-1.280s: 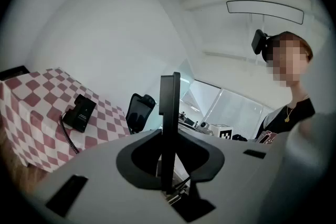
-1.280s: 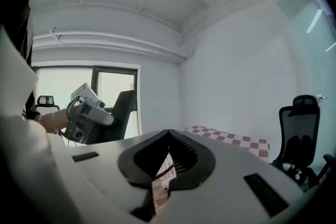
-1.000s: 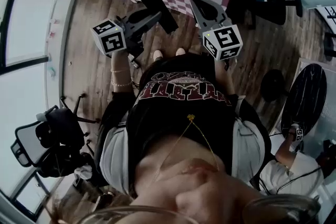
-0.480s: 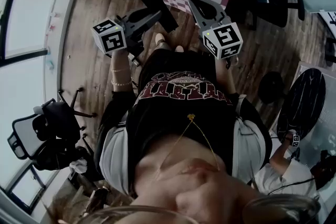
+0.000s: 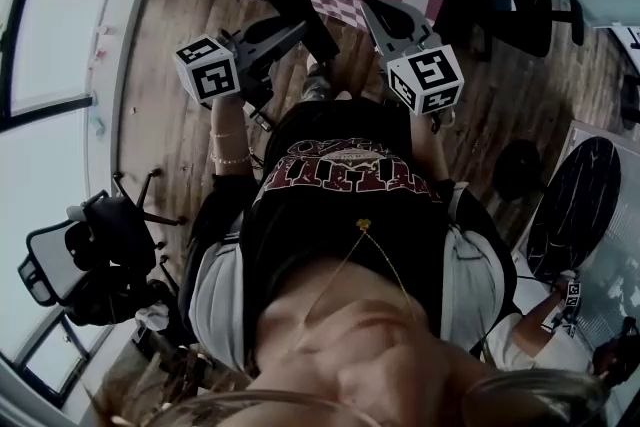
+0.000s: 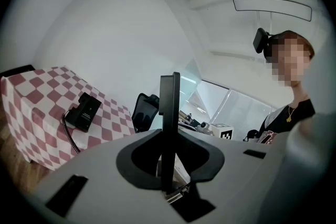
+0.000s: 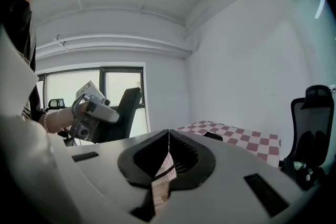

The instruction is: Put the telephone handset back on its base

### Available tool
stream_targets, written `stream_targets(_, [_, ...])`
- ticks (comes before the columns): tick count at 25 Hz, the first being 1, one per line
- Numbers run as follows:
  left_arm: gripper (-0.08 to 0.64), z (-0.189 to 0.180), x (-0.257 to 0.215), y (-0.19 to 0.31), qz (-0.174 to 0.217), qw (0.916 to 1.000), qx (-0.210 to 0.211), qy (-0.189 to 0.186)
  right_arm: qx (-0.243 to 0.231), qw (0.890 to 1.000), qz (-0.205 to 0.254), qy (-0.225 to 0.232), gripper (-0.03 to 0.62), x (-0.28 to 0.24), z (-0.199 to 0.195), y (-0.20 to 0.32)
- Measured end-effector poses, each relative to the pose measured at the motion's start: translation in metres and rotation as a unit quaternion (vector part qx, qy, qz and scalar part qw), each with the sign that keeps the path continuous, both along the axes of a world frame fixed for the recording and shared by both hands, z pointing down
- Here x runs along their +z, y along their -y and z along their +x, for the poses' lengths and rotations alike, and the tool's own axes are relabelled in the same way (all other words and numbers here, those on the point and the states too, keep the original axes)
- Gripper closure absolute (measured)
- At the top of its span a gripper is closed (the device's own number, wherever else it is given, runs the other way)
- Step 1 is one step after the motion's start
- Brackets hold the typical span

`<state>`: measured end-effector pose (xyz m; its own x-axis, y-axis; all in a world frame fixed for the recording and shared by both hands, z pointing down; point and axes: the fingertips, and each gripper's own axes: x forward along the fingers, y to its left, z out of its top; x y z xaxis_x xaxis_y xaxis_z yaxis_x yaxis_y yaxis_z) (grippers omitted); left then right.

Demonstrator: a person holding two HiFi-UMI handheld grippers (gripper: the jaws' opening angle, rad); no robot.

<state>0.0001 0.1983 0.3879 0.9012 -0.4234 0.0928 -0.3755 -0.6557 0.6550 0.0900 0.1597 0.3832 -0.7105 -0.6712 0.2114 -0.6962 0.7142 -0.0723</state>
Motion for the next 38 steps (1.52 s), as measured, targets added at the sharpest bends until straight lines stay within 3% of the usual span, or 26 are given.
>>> stream_targets(12, [0.479,-0.025,0.001,0.052,-0.005,0.9999,-0.008,-0.004,-0.007,1.000,-0.005,0.000,0.572,-0.001,-0.023,0.053])
stream_targets(38, [0.479,-0.062,0.010,0.142,-0.021,0.9988,0.042,-0.013,0.022,1.000,-0.013,-0.004,0.572,0.006,-0.062,0.140])
